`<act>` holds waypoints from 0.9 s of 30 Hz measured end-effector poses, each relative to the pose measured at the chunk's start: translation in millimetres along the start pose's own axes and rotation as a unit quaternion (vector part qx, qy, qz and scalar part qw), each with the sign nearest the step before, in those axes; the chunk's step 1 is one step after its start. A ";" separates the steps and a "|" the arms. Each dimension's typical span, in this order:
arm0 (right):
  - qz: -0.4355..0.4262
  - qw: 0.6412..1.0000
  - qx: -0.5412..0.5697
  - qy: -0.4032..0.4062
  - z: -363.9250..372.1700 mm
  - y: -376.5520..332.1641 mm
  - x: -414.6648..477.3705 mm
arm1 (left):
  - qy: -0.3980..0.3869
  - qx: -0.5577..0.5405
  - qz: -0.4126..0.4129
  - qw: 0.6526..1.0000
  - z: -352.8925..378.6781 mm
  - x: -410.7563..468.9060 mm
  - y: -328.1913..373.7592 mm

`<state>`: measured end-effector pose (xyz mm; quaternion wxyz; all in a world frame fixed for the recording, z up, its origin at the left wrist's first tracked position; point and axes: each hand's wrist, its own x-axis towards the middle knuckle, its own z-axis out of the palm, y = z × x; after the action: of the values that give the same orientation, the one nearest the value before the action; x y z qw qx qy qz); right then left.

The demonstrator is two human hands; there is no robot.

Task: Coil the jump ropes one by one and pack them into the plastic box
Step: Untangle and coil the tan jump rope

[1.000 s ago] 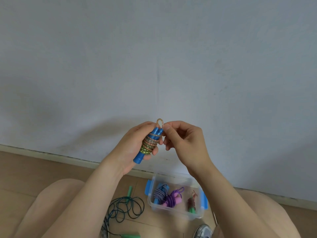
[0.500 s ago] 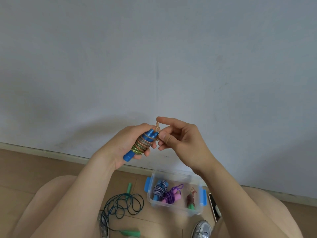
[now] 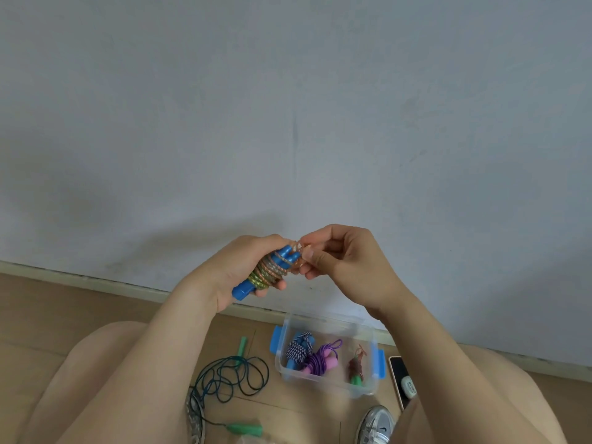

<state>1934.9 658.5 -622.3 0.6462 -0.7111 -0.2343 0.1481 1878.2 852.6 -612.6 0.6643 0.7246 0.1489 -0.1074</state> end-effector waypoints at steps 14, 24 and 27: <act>0.068 0.995 -0.041 0.059 4.6 -1.6 2.2 | 0.046 0.133 0.183 0.973 5.6 1.0 -6.5; 0.059 0.993 -0.015 0.101 14.9 1.0 4.5 | 0.058 0.174 0.254 0.950 14.2 6.1 -10.6; 0.055 0.991 0.025 0.120 23.1 1.8 5.6 | 0.030 0.166 0.230 0.958 16.9 6.4 -9.9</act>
<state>1928.1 681.0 -626.3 0.6785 -0.7188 -0.1119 0.1027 1881.3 837.0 -625.7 0.5364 0.8424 -0.0221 0.0466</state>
